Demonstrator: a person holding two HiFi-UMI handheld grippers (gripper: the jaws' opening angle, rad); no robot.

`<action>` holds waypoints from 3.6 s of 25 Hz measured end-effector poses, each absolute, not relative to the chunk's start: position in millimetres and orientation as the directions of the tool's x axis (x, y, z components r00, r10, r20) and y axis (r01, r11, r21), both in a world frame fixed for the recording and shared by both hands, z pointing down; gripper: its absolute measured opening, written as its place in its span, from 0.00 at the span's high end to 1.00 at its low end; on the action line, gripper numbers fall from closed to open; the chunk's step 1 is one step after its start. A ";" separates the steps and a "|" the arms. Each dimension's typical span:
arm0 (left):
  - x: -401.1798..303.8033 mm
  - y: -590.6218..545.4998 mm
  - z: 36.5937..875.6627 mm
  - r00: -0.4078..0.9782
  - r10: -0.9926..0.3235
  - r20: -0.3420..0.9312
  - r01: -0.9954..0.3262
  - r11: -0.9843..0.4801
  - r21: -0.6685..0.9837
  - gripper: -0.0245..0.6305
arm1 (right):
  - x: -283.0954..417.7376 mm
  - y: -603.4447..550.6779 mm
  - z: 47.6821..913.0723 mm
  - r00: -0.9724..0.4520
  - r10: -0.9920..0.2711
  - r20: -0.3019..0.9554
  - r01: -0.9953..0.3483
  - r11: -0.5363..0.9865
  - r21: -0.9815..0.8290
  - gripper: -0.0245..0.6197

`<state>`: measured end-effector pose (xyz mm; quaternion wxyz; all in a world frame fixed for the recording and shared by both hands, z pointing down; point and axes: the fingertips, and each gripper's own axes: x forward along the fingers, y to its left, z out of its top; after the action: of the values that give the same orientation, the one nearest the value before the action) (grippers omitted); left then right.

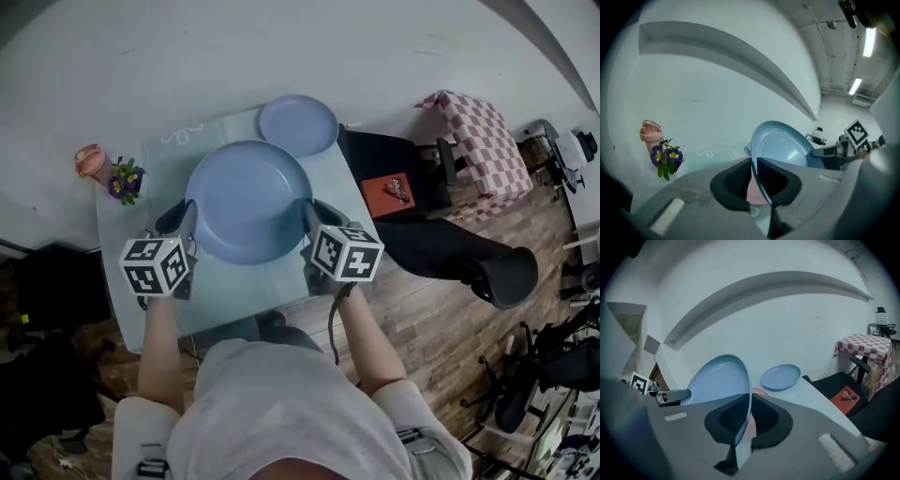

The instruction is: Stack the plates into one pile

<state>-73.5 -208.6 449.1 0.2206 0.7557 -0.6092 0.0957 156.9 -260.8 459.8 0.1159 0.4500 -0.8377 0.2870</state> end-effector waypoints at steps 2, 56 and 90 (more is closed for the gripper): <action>-74.7 -218.7 448.6 0.232 -0.880 0.414 -0.962 -0.145 0.232 0.90 | 155.4 -273.7 456.7 -0.575 -0.682 0.452 -0.816 0.443 -0.371 0.94; -127.6 -311.8 601.4 0.249 -0.735 0.631 -0.953 -0.069 0.296 0.76 | 100.5 -366.9 607.1 -0.496 -0.484 0.721 -0.856 0.410 -0.314 0.72; -70.7 -333.7 340.7 0.338 -0.941 -0.005 -0.941 -0.338 0.021 0.96 | 184.2 -359.8 371.9 -0.452 -0.889 0.073 -0.891 0.446 -0.081 0.96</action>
<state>-70.7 -333.7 340.7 0.0069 0.8178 -0.5754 -0.0081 184.2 -359.8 371.9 0.0098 0.5233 -0.8504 0.0536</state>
